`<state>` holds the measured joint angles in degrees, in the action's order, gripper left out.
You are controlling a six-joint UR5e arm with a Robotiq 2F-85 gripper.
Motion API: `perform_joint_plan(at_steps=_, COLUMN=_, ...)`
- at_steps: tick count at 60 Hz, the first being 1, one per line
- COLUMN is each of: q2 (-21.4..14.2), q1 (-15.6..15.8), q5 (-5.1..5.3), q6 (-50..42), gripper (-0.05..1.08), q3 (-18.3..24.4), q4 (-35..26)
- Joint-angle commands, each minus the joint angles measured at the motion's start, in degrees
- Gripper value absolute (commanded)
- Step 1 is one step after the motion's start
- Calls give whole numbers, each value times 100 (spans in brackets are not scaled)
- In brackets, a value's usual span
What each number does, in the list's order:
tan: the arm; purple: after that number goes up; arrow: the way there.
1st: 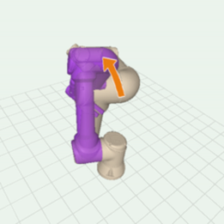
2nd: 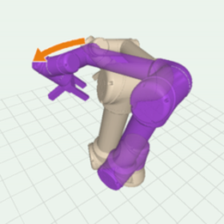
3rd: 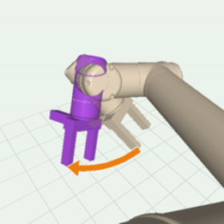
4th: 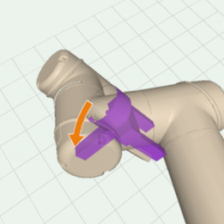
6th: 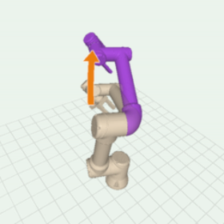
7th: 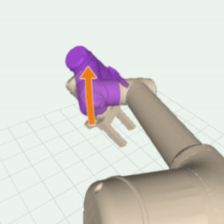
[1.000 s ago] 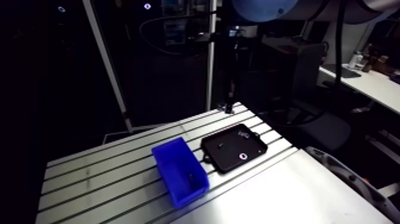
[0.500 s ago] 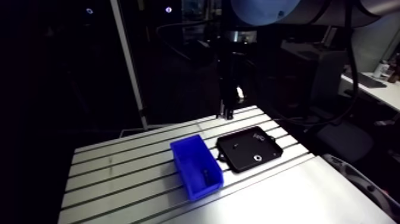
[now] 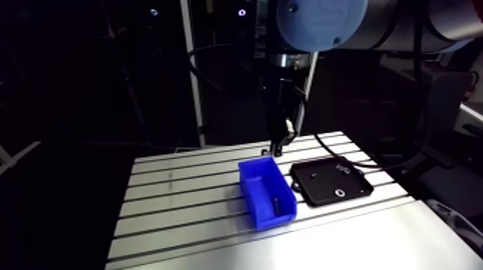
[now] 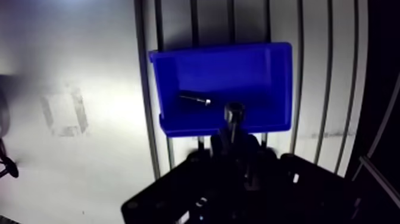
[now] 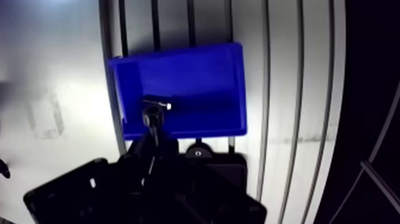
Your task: Pick up the M10 bolt from the tray and put it into the blue bin.
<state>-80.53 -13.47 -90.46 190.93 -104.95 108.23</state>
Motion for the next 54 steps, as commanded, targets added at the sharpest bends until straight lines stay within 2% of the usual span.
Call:
perform_joint_plan(at_steps=1, q2=15, q1=296, q5=-205, q6=-216, gripper=102, q3=-336, q4=530)
perform_joint_plan(at_steps=6, q2=16, q1=349, q5=-254, q6=-255, gripper=102, q3=-437, q4=715)
perform_joint_plan(at_steps=10, q2=17, q1=380, q5=-333, q6=-330, gripper=102, q3=-519, q4=899)
perform_joint_plan(at_steps=40, q2=49, q1=380, q5=-451, q6=-374, gripper=101, q3=-757, q4=1133)
perform_joint_plan(at_steps=54, q2=221, q1=373, q5=-486, q6=-423, gripper=101, q3=-880, q4=1338)
